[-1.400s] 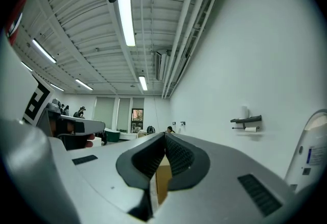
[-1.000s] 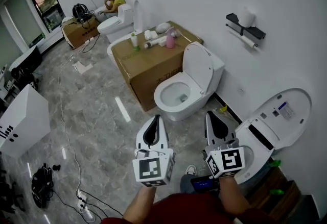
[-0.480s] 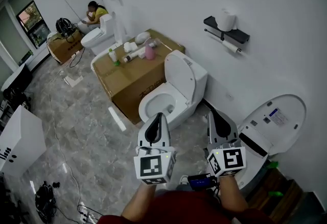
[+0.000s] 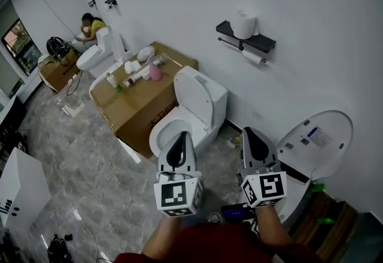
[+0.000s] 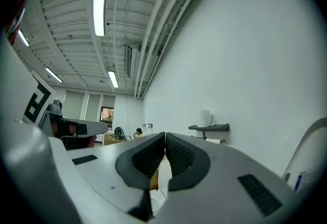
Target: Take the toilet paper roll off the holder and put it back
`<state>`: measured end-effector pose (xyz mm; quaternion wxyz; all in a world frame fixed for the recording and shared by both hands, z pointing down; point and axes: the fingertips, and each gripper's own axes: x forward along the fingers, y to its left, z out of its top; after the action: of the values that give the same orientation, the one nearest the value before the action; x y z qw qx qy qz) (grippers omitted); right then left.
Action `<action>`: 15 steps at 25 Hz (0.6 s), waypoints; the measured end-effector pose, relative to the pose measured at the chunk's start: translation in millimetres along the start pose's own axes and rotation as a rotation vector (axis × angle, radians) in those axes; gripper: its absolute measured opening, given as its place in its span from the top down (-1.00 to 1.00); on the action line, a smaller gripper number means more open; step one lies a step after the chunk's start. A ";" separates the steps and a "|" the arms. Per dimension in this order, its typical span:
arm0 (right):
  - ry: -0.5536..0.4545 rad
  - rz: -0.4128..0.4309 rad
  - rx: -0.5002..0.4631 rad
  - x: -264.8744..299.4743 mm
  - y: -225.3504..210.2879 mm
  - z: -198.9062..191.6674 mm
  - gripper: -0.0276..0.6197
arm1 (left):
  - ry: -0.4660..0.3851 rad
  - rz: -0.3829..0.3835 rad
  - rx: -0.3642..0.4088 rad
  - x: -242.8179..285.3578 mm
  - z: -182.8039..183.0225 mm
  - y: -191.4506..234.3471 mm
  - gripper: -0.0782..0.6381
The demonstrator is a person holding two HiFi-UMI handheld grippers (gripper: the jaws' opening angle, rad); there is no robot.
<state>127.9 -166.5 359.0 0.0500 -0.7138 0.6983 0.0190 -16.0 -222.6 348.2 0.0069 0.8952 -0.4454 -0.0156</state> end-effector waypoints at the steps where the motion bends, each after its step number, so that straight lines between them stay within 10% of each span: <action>1: 0.003 -0.016 -0.002 6.1 -6.9 -3.0 0.86 | 0.004 -0.016 -0.004 12.1 -2.2 -0.8 0.74; 15: 0.009 -0.181 -0.041 164.7 -64.2 -12.5 0.86 | 0.019 -0.249 -0.005 200.3 -12.2 37.2 0.74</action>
<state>195.4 -330.3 358.4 0.0336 -0.7749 0.6307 0.0254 75.5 -404.9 357.1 0.0111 0.9436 -0.3308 -0.0088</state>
